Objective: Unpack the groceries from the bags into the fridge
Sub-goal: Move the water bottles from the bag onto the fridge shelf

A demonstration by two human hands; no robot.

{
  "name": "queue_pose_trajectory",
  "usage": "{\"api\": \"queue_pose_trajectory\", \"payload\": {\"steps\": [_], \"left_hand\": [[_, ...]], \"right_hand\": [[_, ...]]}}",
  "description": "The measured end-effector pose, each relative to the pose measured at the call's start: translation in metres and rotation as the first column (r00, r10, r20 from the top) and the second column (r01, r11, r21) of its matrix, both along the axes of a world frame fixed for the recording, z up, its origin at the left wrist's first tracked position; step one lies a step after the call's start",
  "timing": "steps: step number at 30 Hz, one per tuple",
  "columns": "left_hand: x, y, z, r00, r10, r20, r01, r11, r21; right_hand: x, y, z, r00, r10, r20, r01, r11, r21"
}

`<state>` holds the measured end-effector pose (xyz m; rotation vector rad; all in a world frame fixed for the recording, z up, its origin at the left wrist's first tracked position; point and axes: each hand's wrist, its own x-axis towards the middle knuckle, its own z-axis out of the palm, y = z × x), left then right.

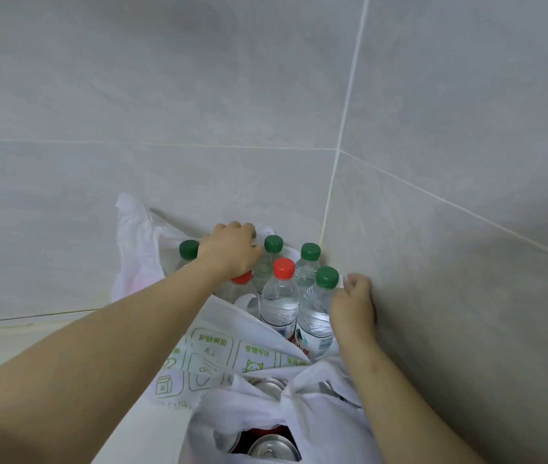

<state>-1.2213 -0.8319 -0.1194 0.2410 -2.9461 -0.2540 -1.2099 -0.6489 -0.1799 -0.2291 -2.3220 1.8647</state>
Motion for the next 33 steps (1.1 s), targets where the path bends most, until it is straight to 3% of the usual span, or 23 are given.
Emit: {"api": "queue_pose_trajectory", "payload": {"steps": [3, 5, 8, 10, 12, 15, 18, 21, 23, 26, 29, 33], "left_hand": [[0.021, -0.011, 0.009, 0.986, -0.050, -0.161, 0.040, 0.997, -0.063], [0.038, -0.024, 0.016, 0.960, -0.089, -0.267, 0.051, 0.988, -0.146], [0.061, -0.054, 0.020, 0.886, -0.138, -0.442, -0.027, 0.937, -0.348], [0.078, -0.073, 0.023, 0.912, -0.066, -0.406, -0.103, 0.919, -0.380], [0.093, -0.086, 0.022, 0.966, 0.084, -0.243, -0.165, 0.927, -0.336], [0.108, -0.100, 0.016, 0.970, 0.209, -0.124, -0.235, 0.937, -0.259], [0.116, -0.106, 0.005, 0.977, 0.209, -0.037, -0.212, 0.974, -0.081], [0.123, -0.109, -0.005, 0.985, 0.164, -0.047, -0.153, 0.972, 0.178], [0.129, -0.116, -0.010, 0.989, 0.114, -0.099, -0.078, 0.948, 0.308], [0.138, -0.130, -0.016, 0.981, 0.054, -0.189, 0.045, 0.873, 0.485], [0.146, -0.142, -0.025, 0.983, 0.067, -0.170, 0.025, 0.871, 0.491], [0.142, -0.149, -0.053, 0.987, 0.162, 0.012, -0.157, 0.934, 0.321]], "right_hand": [[0.016, -0.010, 0.021, 0.968, -0.012, -0.251, 0.100, 0.935, 0.341], [0.025, -0.021, 0.034, 0.931, 0.052, -0.361, 0.133, 0.873, 0.469], [0.037, -0.046, 0.045, 0.902, 0.237, -0.361, 0.032, 0.797, 0.603], [0.043, -0.066, 0.047, 0.872, 0.368, -0.324, -0.043, 0.716, 0.697], [0.047, -0.085, 0.045, 0.847, 0.468, -0.253, -0.120, 0.631, 0.767], [0.053, -0.107, 0.037, 0.821, 0.545, -0.170, -0.177, 0.527, 0.832], [0.057, -0.119, 0.027, 0.816, 0.542, -0.199, -0.155, 0.538, 0.829], [0.063, -0.125, 0.017, 0.790, 0.488, -0.372, -0.030, 0.636, 0.771], [0.066, -0.125, 0.015, 0.763, 0.492, -0.419, -0.006, 0.654, 0.757], [0.071, -0.125, 0.013, 0.709, 0.660, -0.248, -0.249, 0.564, 0.787], [0.074, -0.127, 0.009, 0.653, 0.746, -0.129, -0.410, 0.492, 0.768], [0.077, -0.133, 0.005, 0.665, 0.743, -0.079, -0.416, 0.455, 0.787]]}}
